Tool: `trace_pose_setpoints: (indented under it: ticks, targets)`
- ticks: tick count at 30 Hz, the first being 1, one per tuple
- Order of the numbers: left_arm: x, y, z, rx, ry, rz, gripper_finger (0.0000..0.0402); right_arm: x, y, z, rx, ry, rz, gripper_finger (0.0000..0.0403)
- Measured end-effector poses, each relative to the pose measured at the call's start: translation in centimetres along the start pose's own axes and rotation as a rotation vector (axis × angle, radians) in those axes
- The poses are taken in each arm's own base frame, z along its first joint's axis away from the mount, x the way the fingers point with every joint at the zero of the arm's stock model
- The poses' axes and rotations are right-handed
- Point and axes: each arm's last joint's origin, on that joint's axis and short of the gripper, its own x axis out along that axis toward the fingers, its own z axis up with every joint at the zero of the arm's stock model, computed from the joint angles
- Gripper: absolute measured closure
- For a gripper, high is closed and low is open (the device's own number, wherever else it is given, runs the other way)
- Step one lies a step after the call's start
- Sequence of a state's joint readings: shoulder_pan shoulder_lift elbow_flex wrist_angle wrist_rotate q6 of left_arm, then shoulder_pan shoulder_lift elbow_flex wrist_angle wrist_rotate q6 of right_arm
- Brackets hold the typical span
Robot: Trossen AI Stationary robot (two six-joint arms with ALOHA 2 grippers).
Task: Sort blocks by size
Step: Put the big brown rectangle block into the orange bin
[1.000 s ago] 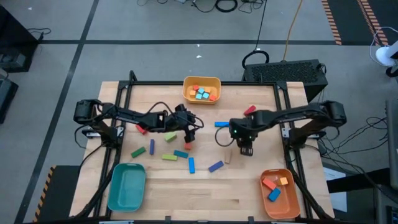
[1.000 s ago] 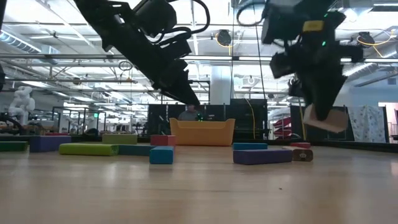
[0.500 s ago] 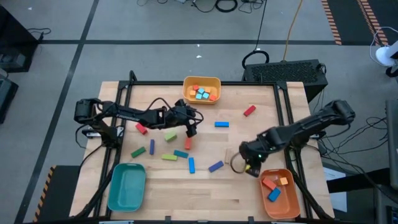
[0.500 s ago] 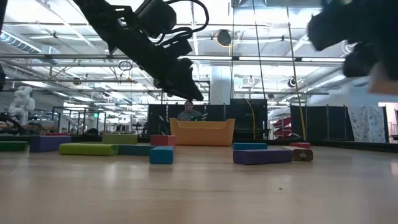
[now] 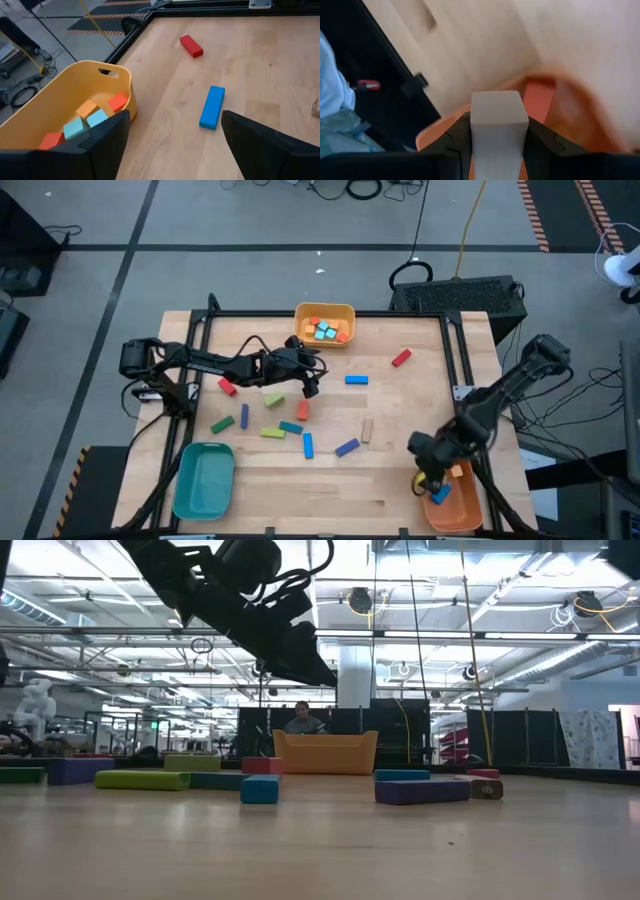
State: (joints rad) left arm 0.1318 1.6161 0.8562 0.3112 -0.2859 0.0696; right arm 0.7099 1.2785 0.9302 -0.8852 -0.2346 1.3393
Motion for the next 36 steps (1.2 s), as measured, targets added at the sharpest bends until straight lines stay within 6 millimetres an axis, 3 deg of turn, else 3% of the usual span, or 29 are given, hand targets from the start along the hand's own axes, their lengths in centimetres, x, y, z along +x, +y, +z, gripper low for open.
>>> trace_pose_setpoints:
  ticks: [7,21,36]
  targets:
    - [0.0,0.0,0.0,0.021,0.003,-0.007,0.0089,2.0,0.9,-2.9,0.077,0.052,-0.051,0.0288]
    - [0.0,-0.1,0.3,0.045,-0.033,-0.046,0.0089,6.8,3.0,-5.9,0.217,0.101,-0.060,0.0286]
    - [0.0,-0.1,0.7,0.049,-0.075,-0.044,0.0089,7.4,2.6,-6.6,0.459,0.088,-0.131,0.0238]
